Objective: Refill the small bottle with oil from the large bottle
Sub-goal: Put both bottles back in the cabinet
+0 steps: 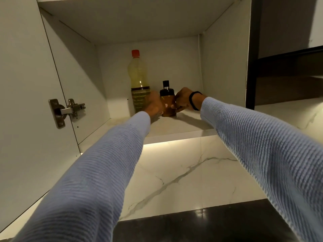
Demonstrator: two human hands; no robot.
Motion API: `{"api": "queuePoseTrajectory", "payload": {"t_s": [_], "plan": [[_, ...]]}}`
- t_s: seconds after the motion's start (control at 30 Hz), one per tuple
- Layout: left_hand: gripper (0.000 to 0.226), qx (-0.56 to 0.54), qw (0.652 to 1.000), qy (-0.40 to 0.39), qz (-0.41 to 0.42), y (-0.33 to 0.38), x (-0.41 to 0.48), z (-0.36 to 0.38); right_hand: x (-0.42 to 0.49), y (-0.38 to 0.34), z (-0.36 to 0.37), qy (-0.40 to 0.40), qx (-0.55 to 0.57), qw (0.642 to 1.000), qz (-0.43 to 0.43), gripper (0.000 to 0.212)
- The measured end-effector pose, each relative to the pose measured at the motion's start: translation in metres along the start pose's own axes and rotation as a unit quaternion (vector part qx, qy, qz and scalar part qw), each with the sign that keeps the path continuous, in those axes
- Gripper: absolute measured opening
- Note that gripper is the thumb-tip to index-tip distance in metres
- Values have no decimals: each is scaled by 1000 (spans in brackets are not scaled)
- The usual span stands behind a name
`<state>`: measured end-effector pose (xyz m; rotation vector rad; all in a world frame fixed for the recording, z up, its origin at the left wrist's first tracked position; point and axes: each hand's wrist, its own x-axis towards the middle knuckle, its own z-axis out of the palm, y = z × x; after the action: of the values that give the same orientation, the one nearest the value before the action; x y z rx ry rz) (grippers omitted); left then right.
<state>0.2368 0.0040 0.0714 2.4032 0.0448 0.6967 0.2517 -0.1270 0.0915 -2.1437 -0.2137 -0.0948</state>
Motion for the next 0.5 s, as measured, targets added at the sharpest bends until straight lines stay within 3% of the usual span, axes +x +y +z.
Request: {"api": "queuePoseTrajectory", "payload": {"t_s": [0.5], "plan": [[23, 25, 999, 23, 1, 2, 25, 16, 56, 9, 12, 27, -50, 998, 7, 42]]}}
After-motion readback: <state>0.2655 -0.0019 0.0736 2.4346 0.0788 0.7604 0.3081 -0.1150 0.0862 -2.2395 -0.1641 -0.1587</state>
